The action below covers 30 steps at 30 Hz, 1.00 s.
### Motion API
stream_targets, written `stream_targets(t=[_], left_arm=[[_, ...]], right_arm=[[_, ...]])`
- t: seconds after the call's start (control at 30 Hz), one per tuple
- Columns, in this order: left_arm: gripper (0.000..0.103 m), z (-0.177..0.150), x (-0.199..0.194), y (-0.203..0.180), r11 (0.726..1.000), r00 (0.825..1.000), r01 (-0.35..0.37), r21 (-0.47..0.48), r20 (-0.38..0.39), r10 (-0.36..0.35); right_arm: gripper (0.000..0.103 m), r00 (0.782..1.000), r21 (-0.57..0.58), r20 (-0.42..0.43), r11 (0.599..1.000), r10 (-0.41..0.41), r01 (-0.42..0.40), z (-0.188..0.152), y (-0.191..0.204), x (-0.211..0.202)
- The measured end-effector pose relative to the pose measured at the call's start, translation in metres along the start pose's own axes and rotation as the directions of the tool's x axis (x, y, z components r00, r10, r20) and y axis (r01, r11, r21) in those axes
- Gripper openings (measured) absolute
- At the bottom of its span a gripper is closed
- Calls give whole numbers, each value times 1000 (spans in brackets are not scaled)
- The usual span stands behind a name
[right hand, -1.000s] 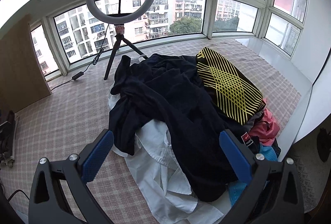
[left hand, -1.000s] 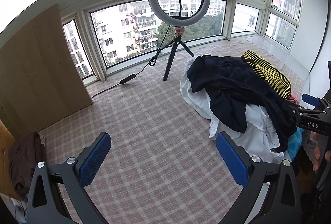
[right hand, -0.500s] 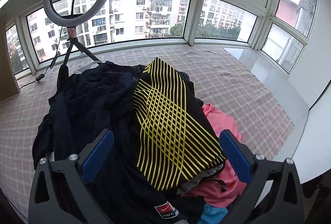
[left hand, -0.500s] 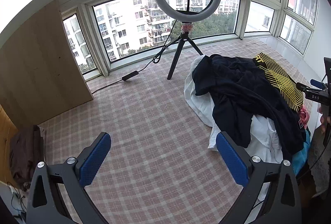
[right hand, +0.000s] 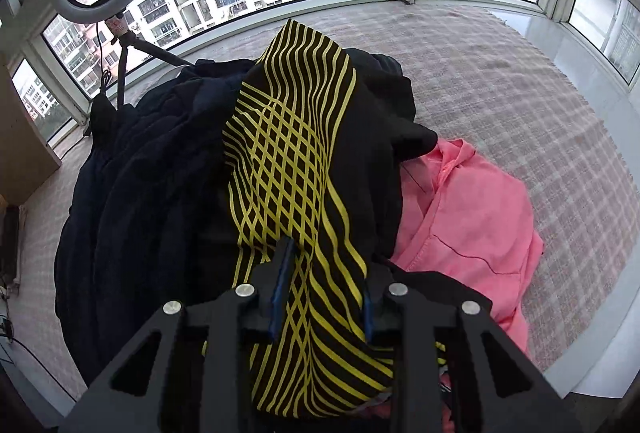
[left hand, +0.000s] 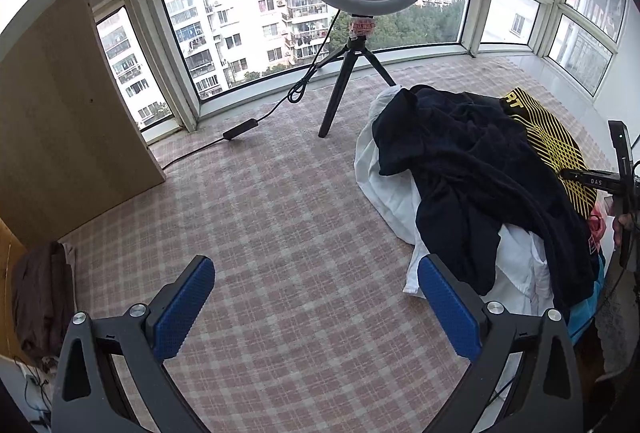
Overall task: Fold clothes
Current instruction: 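Grasp the black yellow-striped pants with the right gripper and lift them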
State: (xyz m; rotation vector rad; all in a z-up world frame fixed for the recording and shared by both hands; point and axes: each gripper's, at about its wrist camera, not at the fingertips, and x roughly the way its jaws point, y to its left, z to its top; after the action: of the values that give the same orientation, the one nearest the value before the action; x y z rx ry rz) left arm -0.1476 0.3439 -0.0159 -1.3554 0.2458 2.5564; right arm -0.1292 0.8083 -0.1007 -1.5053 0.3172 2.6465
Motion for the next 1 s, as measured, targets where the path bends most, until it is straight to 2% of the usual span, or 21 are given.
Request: stream_targets(t=[0.1,0.2,0.27,0.37,0.43,0.5,0.53,0.57,0.6,0.63,0.67,0.7,0.8,0.9,0.97,1.0], left_arm=[[102,-5,0,5,1000,1000,12,2,-4,-12],[102,-11,-3,13,1000,1000,26,8,0,-26],[102,-15,-7,21,999,999,33,9,5,-33],[102,-22,-18,41,999,999,43,-6,23,-43],[102,-29,-27,56,999,998,48,-15,36,-47],[102,-38,-35,72,999,998,49,-23,40,-48],[102,-42,-40,80,998,998,50,-26,45,-49],[102,-47,-45,88,998,997,51,-29,52,-49],[102,-51,-50,96,998,997,48,-33,60,-46],[102,-55,-54,103,998,997,40,-41,68,-37],[102,-58,-57,110,998,997,29,-49,76,-26],[102,-62,-60,117,998,997,22,-62,82,-17],[102,-69,-57,132,994,998,24,-104,62,-18],[102,-73,-49,132,994,1000,10,-106,30,-7],[102,-74,-45,128,996,1000,-5,-94,16,6],[102,-74,-43,125,996,1000,-9,-88,11,10]], right_arm=[[7,998,10,49,999,32,-33,7,4,-20],[6,986,50,117,991,120,-127,23,13,-52],[4,970,57,174,982,170,-182,37,25,-77],[1,929,24,292,969,228,-246,62,53,-129],[0,900,-18,372,972,225,-235,82,74,-168],[0,900,-50,403,986,167,-161,97,94,-196],[0,919,-49,379,993,114,-103,102,100,-199],[8,937,-41,345,998,59,-48,104,103,-196],[35,957,-18,291,1000,3,2,98,99,-182],[55,970,3,236,999,-53,54,92,96,-168],[81,978,20,179,994,-108,106,86,92,-154],[82,981,32,132,990,-144,141,80,88,-139],[82,987,50,59,988,-150,147,53,70,-86],[82,994,65,-30,992,-102,104,39,63,-35],[81,994,20,-51,995,-99,100,34,72,-9],[70,994,7,-55,995,-99,100,33,75,1]])
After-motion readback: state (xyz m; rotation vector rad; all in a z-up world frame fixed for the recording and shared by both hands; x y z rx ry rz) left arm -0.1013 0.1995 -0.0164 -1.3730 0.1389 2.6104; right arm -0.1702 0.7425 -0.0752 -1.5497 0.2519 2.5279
